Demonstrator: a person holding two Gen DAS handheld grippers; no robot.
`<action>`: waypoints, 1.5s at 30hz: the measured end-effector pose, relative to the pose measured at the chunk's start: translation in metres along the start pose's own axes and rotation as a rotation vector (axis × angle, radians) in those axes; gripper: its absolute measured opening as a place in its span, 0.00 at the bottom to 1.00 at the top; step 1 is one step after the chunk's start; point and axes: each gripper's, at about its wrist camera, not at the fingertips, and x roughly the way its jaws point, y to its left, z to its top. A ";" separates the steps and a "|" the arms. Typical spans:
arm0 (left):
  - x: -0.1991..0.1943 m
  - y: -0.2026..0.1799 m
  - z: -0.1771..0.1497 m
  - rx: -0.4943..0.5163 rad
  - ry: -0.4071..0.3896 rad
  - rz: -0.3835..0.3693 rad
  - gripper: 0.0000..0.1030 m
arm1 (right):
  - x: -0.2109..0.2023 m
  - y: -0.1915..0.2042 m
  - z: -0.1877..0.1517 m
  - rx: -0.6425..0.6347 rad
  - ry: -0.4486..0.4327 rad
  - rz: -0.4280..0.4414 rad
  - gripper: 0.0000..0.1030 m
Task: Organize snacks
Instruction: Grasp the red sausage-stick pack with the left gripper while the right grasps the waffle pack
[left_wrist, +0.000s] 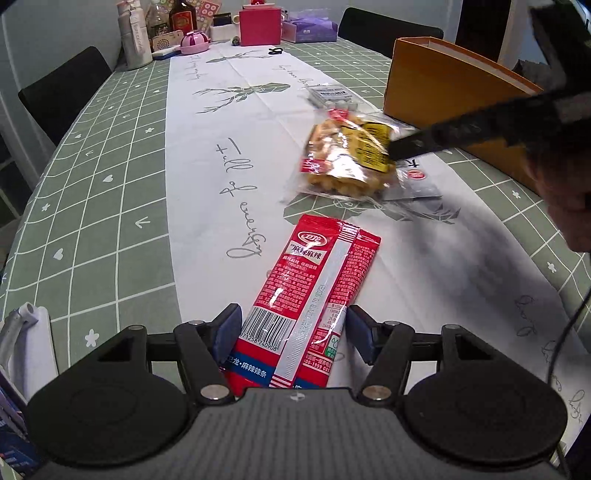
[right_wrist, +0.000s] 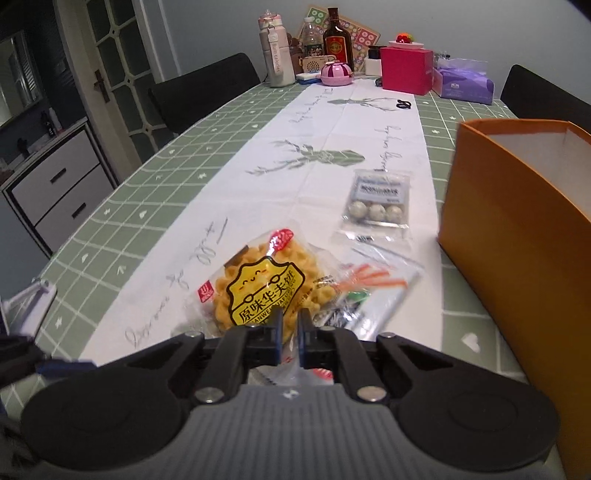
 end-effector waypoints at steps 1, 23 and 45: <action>-0.001 -0.001 -0.001 -0.002 -0.001 0.000 0.70 | -0.006 -0.004 -0.006 -0.002 0.006 -0.001 0.00; -0.003 -0.029 -0.007 -0.074 -0.057 0.035 0.78 | -0.071 -0.038 -0.052 0.197 -0.055 -0.079 0.87; 0.007 -0.039 -0.003 -0.146 -0.090 0.128 0.94 | -0.020 -0.008 -0.076 0.136 -0.091 -0.287 0.91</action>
